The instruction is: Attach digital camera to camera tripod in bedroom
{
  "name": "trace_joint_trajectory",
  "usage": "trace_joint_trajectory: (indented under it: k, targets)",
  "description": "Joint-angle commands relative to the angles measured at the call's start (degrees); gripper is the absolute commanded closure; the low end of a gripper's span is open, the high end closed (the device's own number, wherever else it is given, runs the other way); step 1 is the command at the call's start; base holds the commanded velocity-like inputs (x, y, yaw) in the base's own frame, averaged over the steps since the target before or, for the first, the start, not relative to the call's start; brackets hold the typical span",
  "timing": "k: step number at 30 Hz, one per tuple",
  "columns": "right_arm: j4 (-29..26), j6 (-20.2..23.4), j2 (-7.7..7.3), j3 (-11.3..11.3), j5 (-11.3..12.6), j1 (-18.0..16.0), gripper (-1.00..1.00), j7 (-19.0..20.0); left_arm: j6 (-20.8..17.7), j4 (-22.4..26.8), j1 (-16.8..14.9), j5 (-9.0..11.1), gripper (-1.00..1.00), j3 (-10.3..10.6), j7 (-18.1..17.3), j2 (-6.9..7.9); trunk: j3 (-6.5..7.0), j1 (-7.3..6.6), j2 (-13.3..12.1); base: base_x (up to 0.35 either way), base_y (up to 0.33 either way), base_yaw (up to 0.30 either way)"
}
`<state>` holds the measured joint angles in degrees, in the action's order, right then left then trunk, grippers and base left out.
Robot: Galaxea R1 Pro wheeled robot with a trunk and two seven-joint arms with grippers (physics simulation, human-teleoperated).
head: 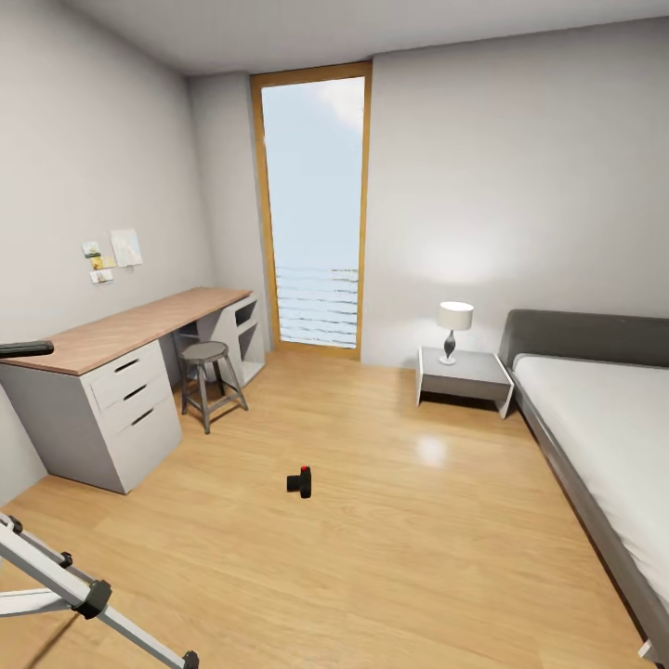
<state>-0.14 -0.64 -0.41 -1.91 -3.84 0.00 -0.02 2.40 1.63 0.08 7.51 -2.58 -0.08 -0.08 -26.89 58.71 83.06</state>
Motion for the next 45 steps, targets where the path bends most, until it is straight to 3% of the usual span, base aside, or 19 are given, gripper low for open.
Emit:
trace_joint_trajectory:
  k: [1, 18, 37, 45]
  targets:
    - [0.0, -0.1, -0.02, -0.2, -0.4, 0.0, -1.0, 0.0, 0.1, 0.0, 0.0, 0.3, -1.0, -0.2, 0.0, -0.01, -0.04, 0.01, 0.0, 0.144, 0.0, 0.0]
    - [0.0, -0.1, 0.1, -0.1, -0.4, 0.0, -1.0, -0.1, 0.1, 0.0, 0.0, 0.3, -1.0, -0.2, 0.0, -0.06, -0.04, 0.01, 0.0, 0.247, -0.045, 0.0]
    - [0.0, -0.1, 0.15, -0.1, -0.4, 0.0, -1.0, 0.0, 0.1, 0.0, 0.0, 0.4, -1.0, -0.3, 0.0, -0.01, -0.04, 0.01, 0.0, 0.025, -0.008, 0.0]
    - [0.0, -0.1, 0.15, -0.1, -0.4, 0.0, -1.0, 0.1, 0.1, 0.0, 0.0, 1.5, -1.0, -0.3, 0.0, -0.01, -0.04, 0.01, 0.0, 0.0, 0.0, 0.0]
